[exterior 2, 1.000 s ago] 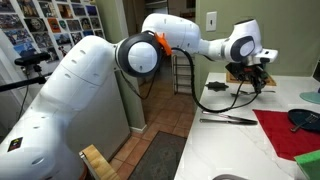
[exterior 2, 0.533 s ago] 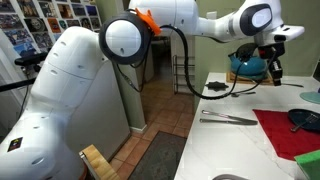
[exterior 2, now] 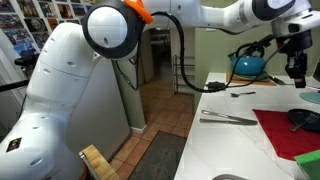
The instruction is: Move a folk and a spoon from the countertop onto the black plate on the mat staring with the folk then the spoon
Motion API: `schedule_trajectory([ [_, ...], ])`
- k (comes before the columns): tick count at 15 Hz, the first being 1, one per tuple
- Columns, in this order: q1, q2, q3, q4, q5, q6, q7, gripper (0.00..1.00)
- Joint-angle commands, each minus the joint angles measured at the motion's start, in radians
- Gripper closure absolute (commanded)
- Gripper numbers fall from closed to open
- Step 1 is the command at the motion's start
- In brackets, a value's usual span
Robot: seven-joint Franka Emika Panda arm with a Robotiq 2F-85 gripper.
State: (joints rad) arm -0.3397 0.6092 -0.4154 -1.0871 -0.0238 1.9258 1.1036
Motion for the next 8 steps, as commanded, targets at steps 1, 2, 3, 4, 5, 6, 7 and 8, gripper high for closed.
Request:
schedule_trajectory([
  [1,0.024,-0.016,-0.049,-0.038,-0.016,-0.006,0.186,0.98],
  [2,0.029,-0.012,-0.060,-0.038,-0.020,-0.005,0.241,0.98],
  [3,0.036,-0.009,-0.071,-0.038,-0.021,-0.009,0.294,0.98],
  [4,0.040,-0.005,-0.080,-0.036,-0.020,-0.018,0.347,0.98],
  [5,0.041,0.000,-0.087,-0.031,-0.017,-0.029,0.392,0.98],
  [6,0.040,0.004,-0.090,-0.025,-0.015,-0.049,0.420,0.98],
  [7,0.038,0.007,-0.092,-0.024,-0.014,-0.055,0.442,0.98],
  [8,0.032,0.008,-0.087,-0.024,-0.012,-0.055,0.429,0.98],
])
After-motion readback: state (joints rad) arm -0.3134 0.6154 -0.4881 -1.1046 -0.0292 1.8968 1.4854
